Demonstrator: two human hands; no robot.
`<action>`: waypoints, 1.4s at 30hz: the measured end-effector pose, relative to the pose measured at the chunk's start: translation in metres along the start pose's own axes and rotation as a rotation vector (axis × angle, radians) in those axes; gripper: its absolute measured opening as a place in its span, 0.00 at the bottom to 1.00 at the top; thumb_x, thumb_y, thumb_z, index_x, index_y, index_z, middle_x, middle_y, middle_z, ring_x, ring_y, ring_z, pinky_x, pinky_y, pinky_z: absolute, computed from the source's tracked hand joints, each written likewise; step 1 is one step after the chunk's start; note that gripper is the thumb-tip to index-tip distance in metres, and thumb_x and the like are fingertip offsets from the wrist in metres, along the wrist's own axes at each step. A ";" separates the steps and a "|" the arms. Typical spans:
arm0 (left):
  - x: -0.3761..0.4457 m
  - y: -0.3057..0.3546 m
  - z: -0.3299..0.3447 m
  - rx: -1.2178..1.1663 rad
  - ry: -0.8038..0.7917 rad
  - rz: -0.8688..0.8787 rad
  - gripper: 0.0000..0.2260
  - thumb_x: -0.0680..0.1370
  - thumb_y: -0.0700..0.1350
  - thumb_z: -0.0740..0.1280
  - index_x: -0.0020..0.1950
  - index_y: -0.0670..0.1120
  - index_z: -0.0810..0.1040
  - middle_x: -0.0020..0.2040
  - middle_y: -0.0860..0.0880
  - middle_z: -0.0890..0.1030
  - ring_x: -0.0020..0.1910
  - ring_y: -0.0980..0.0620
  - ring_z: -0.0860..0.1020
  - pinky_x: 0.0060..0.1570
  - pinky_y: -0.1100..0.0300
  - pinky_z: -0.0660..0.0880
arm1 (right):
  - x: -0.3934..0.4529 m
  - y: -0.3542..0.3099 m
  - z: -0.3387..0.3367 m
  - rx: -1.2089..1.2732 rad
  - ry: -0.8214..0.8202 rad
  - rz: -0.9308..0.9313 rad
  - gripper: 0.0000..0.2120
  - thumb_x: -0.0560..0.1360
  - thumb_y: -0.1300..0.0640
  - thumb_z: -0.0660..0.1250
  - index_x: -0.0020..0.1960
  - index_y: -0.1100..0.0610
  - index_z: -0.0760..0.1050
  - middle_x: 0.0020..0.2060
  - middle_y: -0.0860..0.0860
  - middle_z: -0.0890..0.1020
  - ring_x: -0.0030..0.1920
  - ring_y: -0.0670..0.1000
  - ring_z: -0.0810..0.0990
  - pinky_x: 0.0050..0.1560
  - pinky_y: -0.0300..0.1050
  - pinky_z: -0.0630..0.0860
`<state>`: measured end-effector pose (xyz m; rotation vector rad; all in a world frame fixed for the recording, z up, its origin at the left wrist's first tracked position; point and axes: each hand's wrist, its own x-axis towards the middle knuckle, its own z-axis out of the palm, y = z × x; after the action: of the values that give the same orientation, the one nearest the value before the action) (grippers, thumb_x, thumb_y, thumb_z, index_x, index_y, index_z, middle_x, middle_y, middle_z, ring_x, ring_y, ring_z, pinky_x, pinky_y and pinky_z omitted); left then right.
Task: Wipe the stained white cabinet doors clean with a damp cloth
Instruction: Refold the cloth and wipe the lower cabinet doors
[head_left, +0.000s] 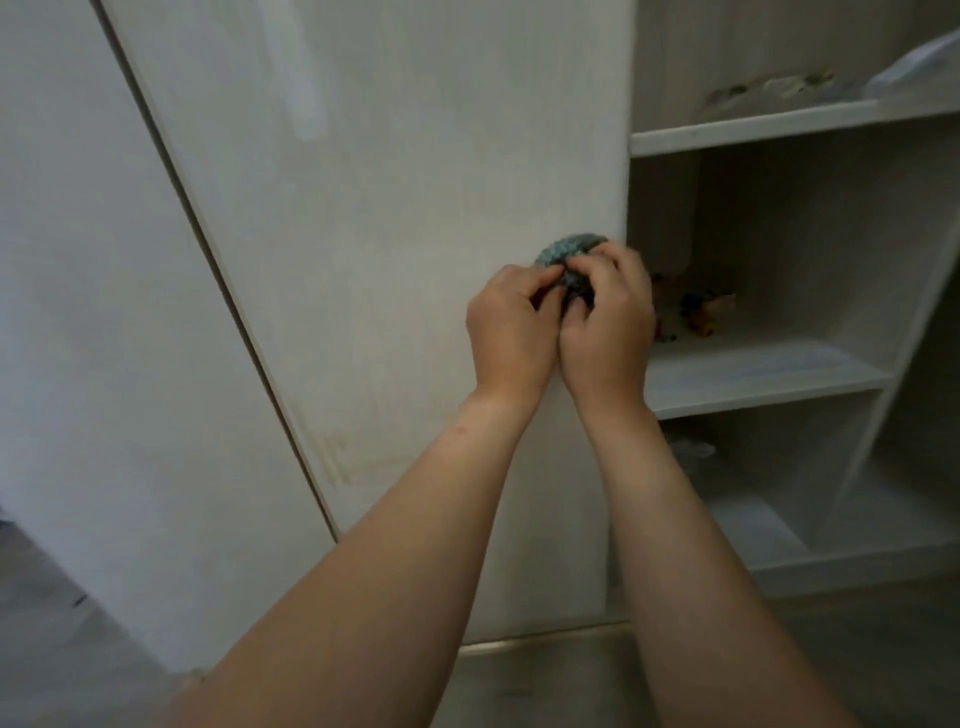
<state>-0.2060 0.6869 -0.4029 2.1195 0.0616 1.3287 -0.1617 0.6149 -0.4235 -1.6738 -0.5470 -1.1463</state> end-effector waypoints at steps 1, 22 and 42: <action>-0.017 -0.006 0.007 -0.001 -0.068 -0.034 0.08 0.75 0.40 0.72 0.53 0.46 0.86 0.47 0.48 0.85 0.47 0.52 0.82 0.53 0.59 0.77 | -0.020 0.012 -0.002 0.001 0.033 0.042 0.13 0.71 0.71 0.63 0.52 0.64 0.80 0.55 0.58 0.79 0.56 0.56 0.77 0.58 0.43 0.74; 0.037 -0.060 -0.155 0.164 0.490 -0.178 0.05 0.75 0.43 0.70 0.46 0.47 0.87 0.41 0.49 0.82 0.39 0.58 0.76 0.45 0.60 0.75 | -0.014 -0.157 0.095 0.241 -0.284 -0.173 0.11 0.81 0.49 0.63 0.62 0.50 0.75 0.56 0.47 0.77 0.54 0.42 0.75 0.57 0.40 0.72; 0.086 -0.073 -0.208 0.060 0.513 -0.224 0.06 0.74 0.43 0.68 0.47 0.49 0.84 0.44 0.53 0.83 0.44 0.52 0.81 0.51 0.54 0.78 | 0.009 -0.217 0.126 0.283 -0.275 -0.215 0.12 0.78 0.64 0.64 0.60 0.61 0.79 0.59 0.58 0.78 0.58 0.58 0.75 0.56 0.49 0.76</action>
<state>-0.3150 0.8763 -0.3122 1.7061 0.5386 1.7087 -0.2733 0.8146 -0.3203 -1.5587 -1.0349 -0.9396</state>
